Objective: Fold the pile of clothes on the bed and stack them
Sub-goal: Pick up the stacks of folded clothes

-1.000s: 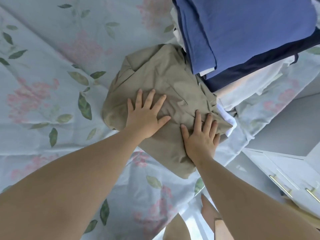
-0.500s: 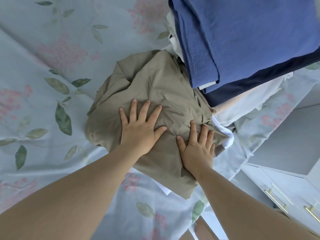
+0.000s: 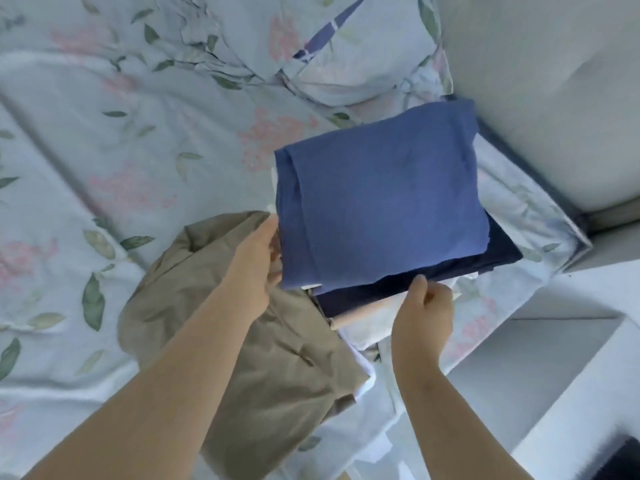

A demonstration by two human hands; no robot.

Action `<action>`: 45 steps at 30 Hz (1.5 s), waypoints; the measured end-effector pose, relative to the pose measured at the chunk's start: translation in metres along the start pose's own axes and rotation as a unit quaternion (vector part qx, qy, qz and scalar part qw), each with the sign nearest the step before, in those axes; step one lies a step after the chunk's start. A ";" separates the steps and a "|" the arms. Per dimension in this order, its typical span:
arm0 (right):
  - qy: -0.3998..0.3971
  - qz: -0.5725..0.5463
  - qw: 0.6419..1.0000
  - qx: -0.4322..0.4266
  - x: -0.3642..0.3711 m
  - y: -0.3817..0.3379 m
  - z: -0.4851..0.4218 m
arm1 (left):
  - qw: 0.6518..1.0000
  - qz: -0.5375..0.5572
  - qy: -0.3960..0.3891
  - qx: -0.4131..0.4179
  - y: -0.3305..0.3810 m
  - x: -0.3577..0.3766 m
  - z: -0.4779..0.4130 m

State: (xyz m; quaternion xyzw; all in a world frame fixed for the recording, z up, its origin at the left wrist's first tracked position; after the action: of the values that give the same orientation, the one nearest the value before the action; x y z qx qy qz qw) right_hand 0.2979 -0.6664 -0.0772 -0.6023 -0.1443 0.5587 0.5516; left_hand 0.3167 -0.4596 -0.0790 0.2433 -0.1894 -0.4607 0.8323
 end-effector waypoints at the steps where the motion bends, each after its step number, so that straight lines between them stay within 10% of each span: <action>1: 0.029 -0.062 0.997 0.020 -0.009 -0.009 -0.018 | 0.999 0.039 -0.028 -0.027 0.003 0.013 -0.001; 7: -0.026 -0.262 0.930 0.256 -0.006 -0.024 -0.087 | 0.999 -0.021 0.031 -0.040 -0.007 0.042 -0.024; 22: -0.137 -0.359 0.895 0.226 0.003 -0.041 -0.111 | 0.963 0.007 0.270 -0.010 -0.022 0.048 0.010; 27: -0.147 -0.397 0.864 0.272 -0.011 -0.032 -0.093 | 0.939 0.260 0.100 -0.201 -0.050 0.093 0.053; 32: -0.171 -0.417 0.848 0.279 -0.027 -0.036 -0.074 | 0.886 0.420 -0.018 -0.194 -0.037 0.113 0.051; 45: -0.307 -0.382 0.838 0.240 -0.051 -0.025 -0.062 | 0.947 0.315 -0.016 -0.055 -0.038 0.052 0.043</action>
State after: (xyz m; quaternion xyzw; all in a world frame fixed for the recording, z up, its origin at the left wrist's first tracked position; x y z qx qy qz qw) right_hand 0.3434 -0.7297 -0.0450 -0.1454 -0.3861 0.4776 0.7757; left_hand 0.2941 -0.5317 -0.0613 0.1175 -0.2440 -0.1885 0.9440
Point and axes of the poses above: each hand's wrist, its own z-axis away from the middle knuckle, its own x-axis out of the palm, y = z × x, the point moved 3 cm from there along -z, towards the middle knuckle, and after that the axes turned 5 degrees about -x, right-handed, at the moved point
